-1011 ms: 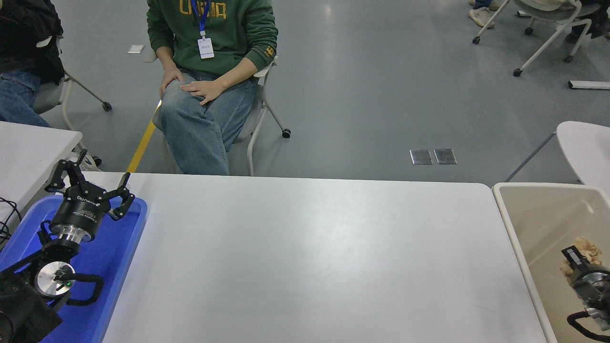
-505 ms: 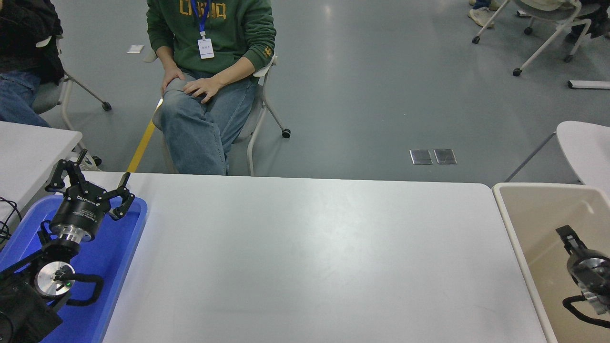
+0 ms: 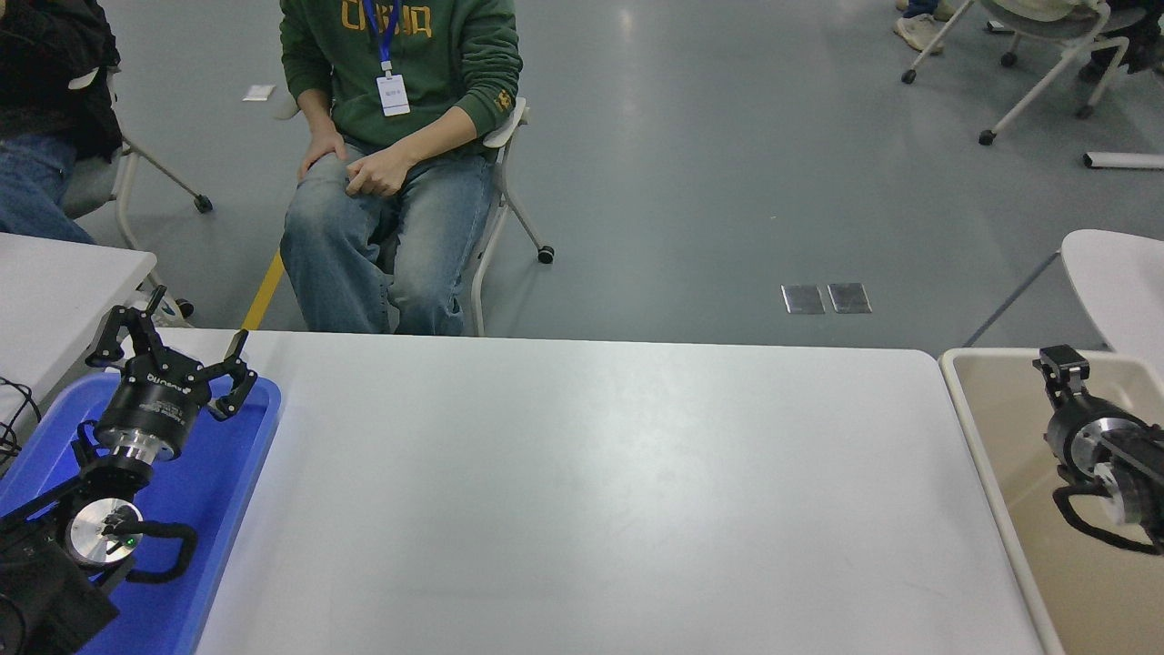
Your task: Clean the table surface
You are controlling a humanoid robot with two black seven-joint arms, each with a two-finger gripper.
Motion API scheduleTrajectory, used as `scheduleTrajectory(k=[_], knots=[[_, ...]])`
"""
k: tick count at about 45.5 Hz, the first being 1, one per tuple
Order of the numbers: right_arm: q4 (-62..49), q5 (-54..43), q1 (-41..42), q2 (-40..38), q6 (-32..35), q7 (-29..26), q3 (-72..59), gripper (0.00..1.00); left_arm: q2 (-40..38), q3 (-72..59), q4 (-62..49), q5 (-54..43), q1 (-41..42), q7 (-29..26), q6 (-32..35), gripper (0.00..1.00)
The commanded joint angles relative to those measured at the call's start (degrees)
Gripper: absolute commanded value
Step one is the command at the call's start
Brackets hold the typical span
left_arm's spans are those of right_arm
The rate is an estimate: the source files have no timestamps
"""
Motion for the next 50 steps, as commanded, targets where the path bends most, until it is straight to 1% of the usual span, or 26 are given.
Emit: scheduleTrajectory(k=[1,7,14,19,31,43,50], knots=[[8.20,0.47,0.15,2.58,-0.25,0.10,9.19,1.00,-0.02,0.00,-0.01,0.00,0.00,0.00,-0.01,1.00],[7.76,0.47,-0.82,8.29,-0.69,0.54,13.67,1.00,-0.02,0.00,-0.01,0.00,0.00,0.00,-0.01,1.00],[7.68,0.47,-2.75,15.49,-1.57,3.52,21.32,1.00,-0.02,0.00,-0.01,0.00,0.00,0.00,-0.01,1.00],[7.68,0.47,-3.54,19.10,-1.57,5.19,24.05,1.00,-0.02,0.00,-0.01,0.00,0.00,0.00,-0.01,1.00],[7.85,0.56,-6.79,23.06,-1.57,8.36,25.46,1.00,0.06,-0.09,-0.01,0.00,0.00,0.00,-0.01,1.00],[8.11,7.50,-8.73,23.68,-0.34,12.93,25.99,1.00,0.06,0.00,-0.01,0.00,0.00,0.00,-0.01,1.00],[8.38,7.86,-8.99,24.29,0.01,13.55,25.90,1.00,-0.02,0.00,-0.01,0.00,0.00,0.00,-0.01,1.00]])
